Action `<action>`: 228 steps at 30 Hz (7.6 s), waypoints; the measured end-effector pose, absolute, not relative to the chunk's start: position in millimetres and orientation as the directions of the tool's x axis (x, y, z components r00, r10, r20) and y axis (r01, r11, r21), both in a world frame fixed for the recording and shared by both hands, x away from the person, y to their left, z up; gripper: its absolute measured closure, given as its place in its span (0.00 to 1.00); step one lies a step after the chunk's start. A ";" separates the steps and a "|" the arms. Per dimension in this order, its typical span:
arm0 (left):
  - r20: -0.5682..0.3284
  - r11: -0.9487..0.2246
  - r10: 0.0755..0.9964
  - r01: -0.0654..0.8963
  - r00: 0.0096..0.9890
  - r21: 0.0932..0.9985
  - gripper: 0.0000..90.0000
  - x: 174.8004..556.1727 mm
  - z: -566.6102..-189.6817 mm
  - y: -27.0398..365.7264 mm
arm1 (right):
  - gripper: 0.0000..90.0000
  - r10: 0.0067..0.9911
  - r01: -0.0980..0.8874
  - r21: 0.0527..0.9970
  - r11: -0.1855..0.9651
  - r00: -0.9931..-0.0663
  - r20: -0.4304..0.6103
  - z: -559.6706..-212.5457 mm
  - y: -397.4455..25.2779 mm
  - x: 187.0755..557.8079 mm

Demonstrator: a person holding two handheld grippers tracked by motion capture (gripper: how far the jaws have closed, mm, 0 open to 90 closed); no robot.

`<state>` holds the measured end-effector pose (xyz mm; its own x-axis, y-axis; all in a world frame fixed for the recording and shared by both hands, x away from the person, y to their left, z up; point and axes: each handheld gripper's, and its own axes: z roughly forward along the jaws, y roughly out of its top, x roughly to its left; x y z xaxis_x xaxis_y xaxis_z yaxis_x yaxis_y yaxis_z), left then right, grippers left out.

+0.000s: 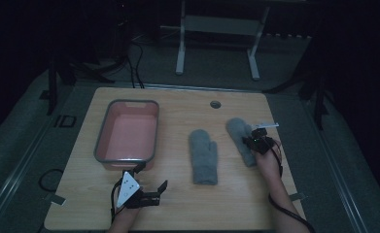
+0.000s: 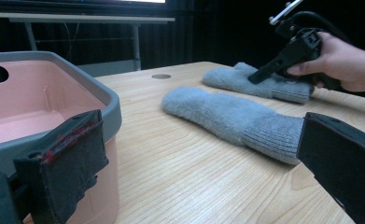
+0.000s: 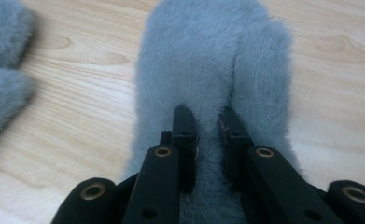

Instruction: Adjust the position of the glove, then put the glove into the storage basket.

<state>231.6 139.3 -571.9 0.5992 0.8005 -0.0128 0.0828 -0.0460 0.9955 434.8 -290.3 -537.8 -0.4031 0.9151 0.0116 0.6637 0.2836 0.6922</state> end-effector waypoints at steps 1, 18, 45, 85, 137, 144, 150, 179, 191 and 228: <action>-0.010 -0.050 0.800 0.082 0.601 0.995 0.02 231.7 -571.9 139.1 | 0.90 0.923 0.667 0.693 0.272 -0.386 0.009 -535.8 -289.6 430.9; 0.032 -0.091 0.777 0.061 0.629 0.994 0.02 224.2 -562.2 122.4 | 0.90 0.975 0.694 0.717 0.061 -0.196 0.106 -511.6 -272.7 371.6; 0.040 -0.133 0.749 0.090 0.662 0.987 0.02 235.9 -547.3 82.8 | 0.90 0.964 0.712 0.702 -0.027 -0.168 0.207 -494.2 -166.0 345.2; -0.003 -0.111 0.745 0.129 0.667 0.985 0.02 242.1 -550.5 84.6 | 0.43 0.942 0.724 0.688 0.046 -0.262 0.212 -489.8 -121.8 348.6; -0.156 -0.212 0.759 0.466 0.632 0.859 0.03 325.5 -519.7 39.7 | 0.18 0.766 0.634 0.734 0.244 -0.590 0.256 -500.1 -206.3 374.9; -0.217 -0.207 0.763 0.548 0.609 0.810 0.17 336.9 -528.4 36.5 | 0.39 0.798 0.654 0.714 0.252 -0.557 0.229 -518.0 -193.3 372.7; -0.241 -0.235 0.756 0.596 0.609 0.768 0.24 344.1 -535.1 31.4 | 0.50 0.803 0.687 0.666 0.290 -0.553 0.221 -534.4 -200.2 370.2; -0.416 -0.258 0.654 0.702 0.633 0.663 0.67 369.5 -558.1 25.1 | 0.77 0.725 0.742 0.606 0.287 -0.582 0.368 -550.0 -201.9 378.2; -0.417 -0.260 0.621 0.676 0.664 0.690 0.87 367.1 -549.2 26.0 | 0.87 0.727 0.726 0.627 0.281 -0.587 0.355 -542.3 -201.4 372.0; -0.249 -0.340 0.610 0.533 0.752 0.775 0.88 376.3 -420.0 111.3 | 0.88 0.625 0.621 0.760 0.191 -0.674 0.394 -432.6 -137.9 383.8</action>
